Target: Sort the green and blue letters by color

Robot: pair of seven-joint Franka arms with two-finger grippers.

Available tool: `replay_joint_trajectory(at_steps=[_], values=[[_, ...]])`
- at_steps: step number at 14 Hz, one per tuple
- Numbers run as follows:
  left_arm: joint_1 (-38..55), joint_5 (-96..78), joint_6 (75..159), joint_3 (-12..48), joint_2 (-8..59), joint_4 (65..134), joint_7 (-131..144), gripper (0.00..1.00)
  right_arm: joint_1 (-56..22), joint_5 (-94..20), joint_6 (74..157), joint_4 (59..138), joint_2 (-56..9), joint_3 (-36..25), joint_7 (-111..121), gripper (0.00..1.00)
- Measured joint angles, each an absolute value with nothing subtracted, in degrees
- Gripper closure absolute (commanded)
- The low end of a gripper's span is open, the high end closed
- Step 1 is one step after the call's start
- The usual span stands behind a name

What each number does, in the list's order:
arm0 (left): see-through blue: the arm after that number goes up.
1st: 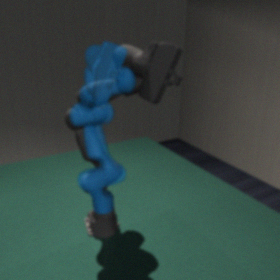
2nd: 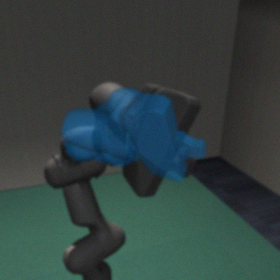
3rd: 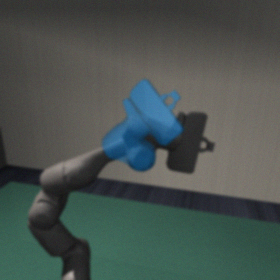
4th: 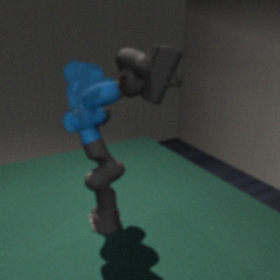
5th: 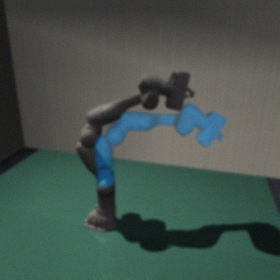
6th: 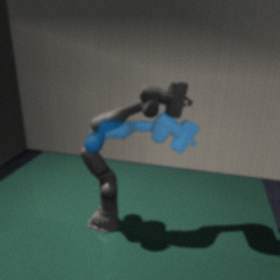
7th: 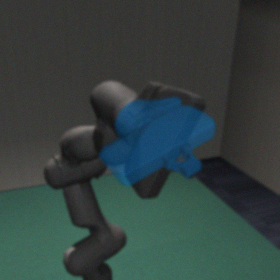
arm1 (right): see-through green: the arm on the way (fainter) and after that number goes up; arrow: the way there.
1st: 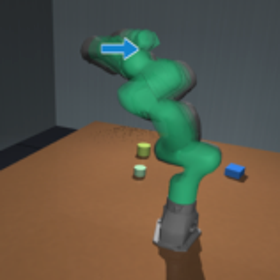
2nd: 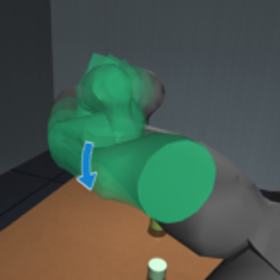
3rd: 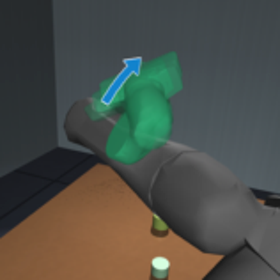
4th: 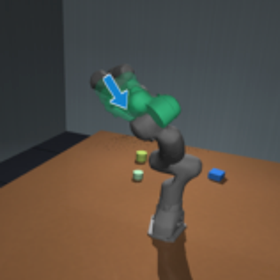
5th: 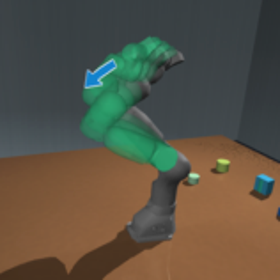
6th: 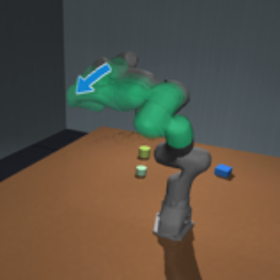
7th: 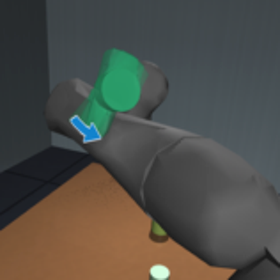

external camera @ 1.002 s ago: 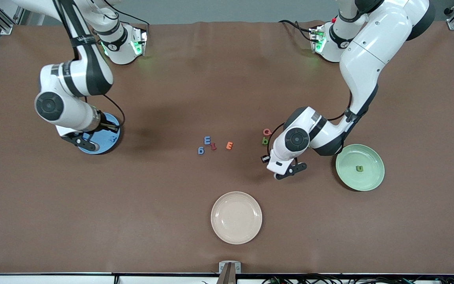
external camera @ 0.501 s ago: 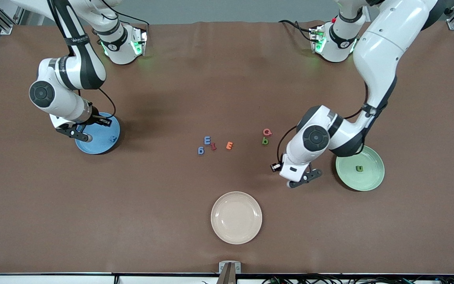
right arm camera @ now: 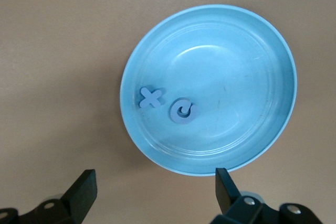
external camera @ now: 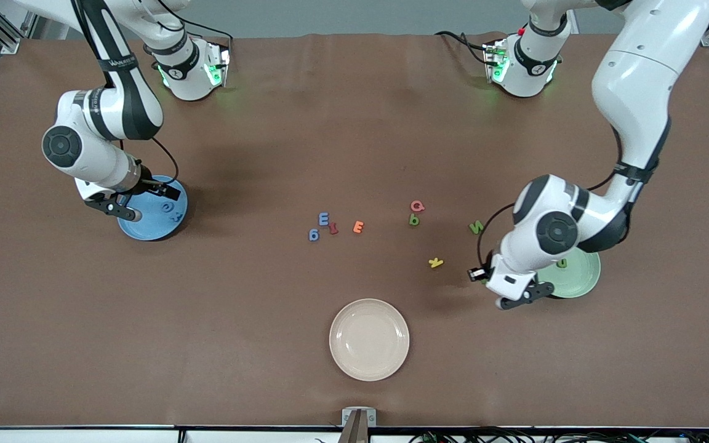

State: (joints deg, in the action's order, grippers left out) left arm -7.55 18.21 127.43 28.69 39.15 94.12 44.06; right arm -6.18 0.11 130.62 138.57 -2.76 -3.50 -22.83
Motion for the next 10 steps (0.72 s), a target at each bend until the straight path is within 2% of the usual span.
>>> replay_joint_trajectory(at_steps=[2, 6, 10], values=[[-9.6, 18.2, 126.2, 28.8, 39.0, 94.1, 41.0, 1.0, -8.6, 0.0, 131.1, 138.2, -2.7, -3.1, -27.6, 0.0], [-12.7, 18.3, 124.1, 28.7, 37.7, 94.3, 37.0, 1.0, -20.1, -0.7, 132.3, 135.4, -3.2, -2.3, -42.6, 0.0], [-18.9, 18.3, 123.5, 28.7, 37.1, 96.3, 26.6, 1.0, -30.0, -4.0, 133.8, 127.7, -10.2, -2.0, -44.7, 0.0]])
